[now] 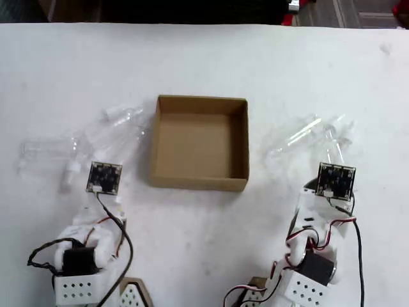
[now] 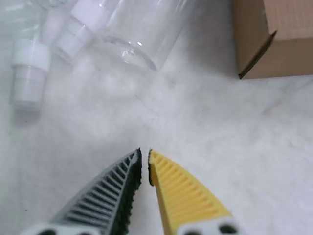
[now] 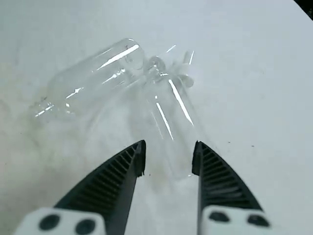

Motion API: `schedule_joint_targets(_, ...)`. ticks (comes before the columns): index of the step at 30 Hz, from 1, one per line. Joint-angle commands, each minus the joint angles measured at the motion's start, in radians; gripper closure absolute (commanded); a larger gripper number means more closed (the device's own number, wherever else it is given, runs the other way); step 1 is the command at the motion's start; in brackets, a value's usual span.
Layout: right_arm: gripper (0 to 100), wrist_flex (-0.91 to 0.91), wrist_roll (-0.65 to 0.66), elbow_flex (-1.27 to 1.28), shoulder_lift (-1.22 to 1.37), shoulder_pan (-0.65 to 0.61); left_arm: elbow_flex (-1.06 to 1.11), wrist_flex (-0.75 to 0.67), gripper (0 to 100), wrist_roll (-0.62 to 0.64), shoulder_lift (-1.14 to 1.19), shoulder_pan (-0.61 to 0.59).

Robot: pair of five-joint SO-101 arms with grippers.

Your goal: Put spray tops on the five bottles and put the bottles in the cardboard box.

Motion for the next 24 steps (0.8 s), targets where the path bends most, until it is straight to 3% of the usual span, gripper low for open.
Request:
schedule_joint_targets(1, 85.7, 0.005, -0.005, 0.008, -0.004, -0.013, 0.0, 0.006, 96, 0.006, -0.01, 0.012)
schedule_joint_targets(24, 85.4, 0.007, 0.003, 0.008, -0.004, -0.004, 0.0, 0.006, 97, 0.005, -0.01, 0.012)
